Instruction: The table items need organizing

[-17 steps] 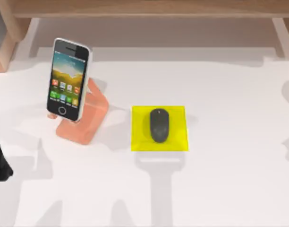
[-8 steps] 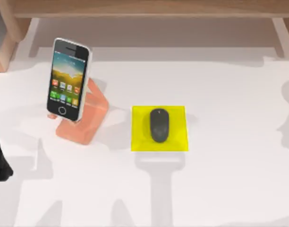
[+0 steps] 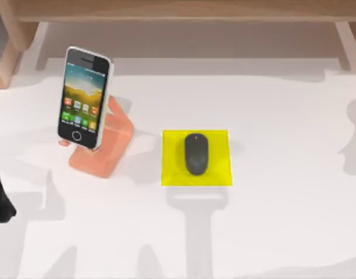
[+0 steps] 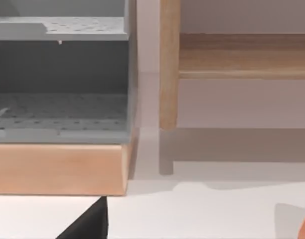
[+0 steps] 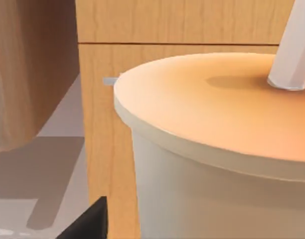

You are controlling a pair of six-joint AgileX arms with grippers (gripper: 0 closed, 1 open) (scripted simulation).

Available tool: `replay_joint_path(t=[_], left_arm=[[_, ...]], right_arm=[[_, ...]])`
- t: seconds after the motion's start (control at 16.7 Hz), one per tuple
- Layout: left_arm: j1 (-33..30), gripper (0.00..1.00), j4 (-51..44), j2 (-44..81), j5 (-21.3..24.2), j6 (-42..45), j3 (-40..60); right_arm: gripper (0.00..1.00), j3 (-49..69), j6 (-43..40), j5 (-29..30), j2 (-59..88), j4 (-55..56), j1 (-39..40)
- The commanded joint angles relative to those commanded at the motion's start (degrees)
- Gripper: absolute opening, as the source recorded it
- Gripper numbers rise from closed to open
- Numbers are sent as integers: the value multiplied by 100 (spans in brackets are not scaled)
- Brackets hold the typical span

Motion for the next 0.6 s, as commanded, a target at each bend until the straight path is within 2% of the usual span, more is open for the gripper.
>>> replay_joint_path(t=[0.42, 0.6], left_arm=[[0, 100, 0, 0, 0, 0, 0], [0, 100, 0, 0, 0, 0, 0]], right_arm=[[100, 378, -2, 129, 128, -253, 126], [77, 378, -2, 129, 128, -253, 126]])
